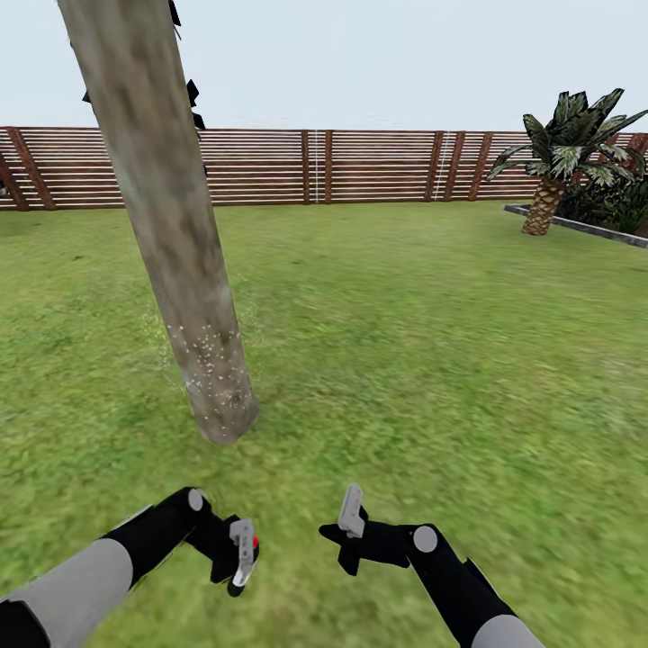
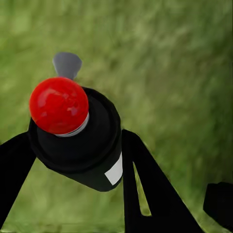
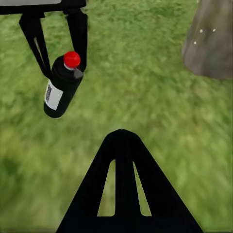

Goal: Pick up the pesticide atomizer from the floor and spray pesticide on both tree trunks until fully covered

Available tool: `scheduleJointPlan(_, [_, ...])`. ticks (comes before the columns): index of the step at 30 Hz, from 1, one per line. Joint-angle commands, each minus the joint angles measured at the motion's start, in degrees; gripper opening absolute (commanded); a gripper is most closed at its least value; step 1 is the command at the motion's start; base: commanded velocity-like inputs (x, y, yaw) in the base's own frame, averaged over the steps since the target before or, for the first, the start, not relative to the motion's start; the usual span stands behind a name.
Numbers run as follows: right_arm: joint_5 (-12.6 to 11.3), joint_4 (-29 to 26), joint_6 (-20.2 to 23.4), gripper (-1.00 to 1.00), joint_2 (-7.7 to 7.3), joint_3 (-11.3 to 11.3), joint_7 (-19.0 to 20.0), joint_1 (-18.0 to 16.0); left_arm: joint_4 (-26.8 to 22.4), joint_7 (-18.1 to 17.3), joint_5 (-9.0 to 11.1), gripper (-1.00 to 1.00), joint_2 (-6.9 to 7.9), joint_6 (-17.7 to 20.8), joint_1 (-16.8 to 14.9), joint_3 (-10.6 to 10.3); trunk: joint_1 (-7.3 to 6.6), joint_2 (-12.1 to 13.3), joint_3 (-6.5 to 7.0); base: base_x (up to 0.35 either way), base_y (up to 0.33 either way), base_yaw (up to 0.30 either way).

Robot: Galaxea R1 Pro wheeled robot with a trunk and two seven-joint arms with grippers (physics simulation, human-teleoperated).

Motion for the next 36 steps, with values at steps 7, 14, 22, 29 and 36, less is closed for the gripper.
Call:
scheduleJointPlan(7, [0.07, 0.47, -0.01, 1.0, -0.3, -0.26, -0.44, 0.0, 0.15, 1.59, 0.33, -1.0, 3.93, 0.73, 0.01, 0.45, 0.0, 0.0, 0.0, 0.0, 0.0, 0.0])
scheduleJointPlan(14, [-0.48, 11.03, -0.28, 1.0, -5.95, -2.68, -14.46, 0.25, 8.77, 20.74, 10.2, -1.0, 3.66, 0.37, 0.07, 6.84, 0.0, 0.0, 0.0, 0.0, 0.0, 0.0])
scheduleJointPlan(22, [-0.81, 35.26, -19.71, 1.0, -5.95, -13.27, -58.6, 2.63, 12.47, 58.14, 39.87, -1.0, 3.44, -18.47, 13.55, 10.62, 0.0, 0.0, 0.0, 0.0, 0.0, 0.0])
scheduleJointPlan(29, [-0.83, 36.7, -25.45, 1.0, -3.73, -13.36, -67.97, 4.68, 17.7, 62.87, 52.07, -1.0, 2.79, -24.6, 20.37, 10.56, 0.0, 0.0, 0.0, 0.0, 0.0, 0.0])
scheduleJointPlan(36, [-0.79, 39.07, -25.52, 1.0, -3.08, -13.36, -68.04, 4.78, 19.55, 63.3, 56.49, -1.0, 1.36, -29.47, 21.74, 10.63, 0.0, 0.0, 0.0, 0.0, 0.0, 0.079])
